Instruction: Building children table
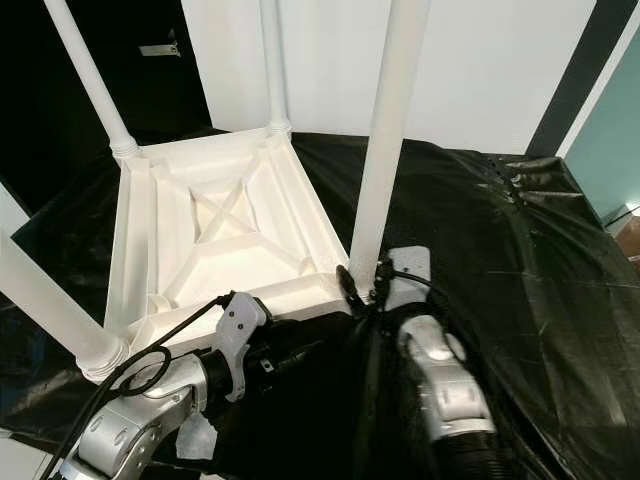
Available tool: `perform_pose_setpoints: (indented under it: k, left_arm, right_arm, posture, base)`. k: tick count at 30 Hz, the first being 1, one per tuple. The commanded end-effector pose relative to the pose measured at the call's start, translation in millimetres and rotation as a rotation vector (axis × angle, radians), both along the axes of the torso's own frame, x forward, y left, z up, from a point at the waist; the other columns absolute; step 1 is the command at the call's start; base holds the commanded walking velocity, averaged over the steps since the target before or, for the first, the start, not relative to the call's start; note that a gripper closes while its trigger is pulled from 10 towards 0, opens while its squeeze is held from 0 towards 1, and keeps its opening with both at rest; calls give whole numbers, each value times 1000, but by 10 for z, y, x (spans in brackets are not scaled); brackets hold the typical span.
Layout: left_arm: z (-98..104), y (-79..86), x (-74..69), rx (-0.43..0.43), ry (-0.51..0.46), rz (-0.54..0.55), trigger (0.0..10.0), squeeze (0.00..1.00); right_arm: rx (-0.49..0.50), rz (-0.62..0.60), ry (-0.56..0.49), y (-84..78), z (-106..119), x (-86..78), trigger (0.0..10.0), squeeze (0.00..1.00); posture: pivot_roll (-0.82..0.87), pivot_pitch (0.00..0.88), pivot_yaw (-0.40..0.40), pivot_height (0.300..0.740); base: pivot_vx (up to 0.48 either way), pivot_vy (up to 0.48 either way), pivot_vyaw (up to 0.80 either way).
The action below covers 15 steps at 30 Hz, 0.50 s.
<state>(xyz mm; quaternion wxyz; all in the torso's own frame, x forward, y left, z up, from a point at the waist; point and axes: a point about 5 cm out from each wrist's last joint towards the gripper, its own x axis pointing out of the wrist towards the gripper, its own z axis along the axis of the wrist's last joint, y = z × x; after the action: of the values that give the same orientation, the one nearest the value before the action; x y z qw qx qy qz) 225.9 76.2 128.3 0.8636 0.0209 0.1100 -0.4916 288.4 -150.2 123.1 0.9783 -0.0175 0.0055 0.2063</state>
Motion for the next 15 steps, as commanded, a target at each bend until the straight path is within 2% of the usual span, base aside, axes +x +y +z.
perform_pose_setpoints:
  k: [1, 3, 6, 9, 15]
  left_arm:
    - [13, -3, 12, 2, -4, -1, 10000, 0]
    - [13, -6, 21, 1, -5, -2, 10000, 0]
    - [15, -5, 25, 1, -6, -2, 10000, 0]
    - [15, -10, 33, 2, -8, -2, 10000, 0]
    - [20, -2, 44, 5, -16, 2, 10000, 0]
  right_arm:
    - [-4, 76, 9, 21, -24, -31, 10000, 0]
    - [-25, 186, 22, -60, 13, 32, 10000, 0]
    - [-38, 222, 23, -80, 35, 67, 10000, 0]
    - [-96, 320, 24, -97, 85, 184, 10000, 0]
    - [-175, 429, 41, -64, 125, 338, 10000, 0]
  posture:
    - [-9, 0, -33, 740]
    - [-6, 0, -37, 740]
    - [-6, 0, -38, 740]
    - [0, 0, -43, 740]
    - [13, 0, -51, 740]
  base:
    - [0, 0, 0]
    - [0, 0, 0]
    - [0, 0, 0]
    - [0, 0, 0]
    - [0, 0, 0]
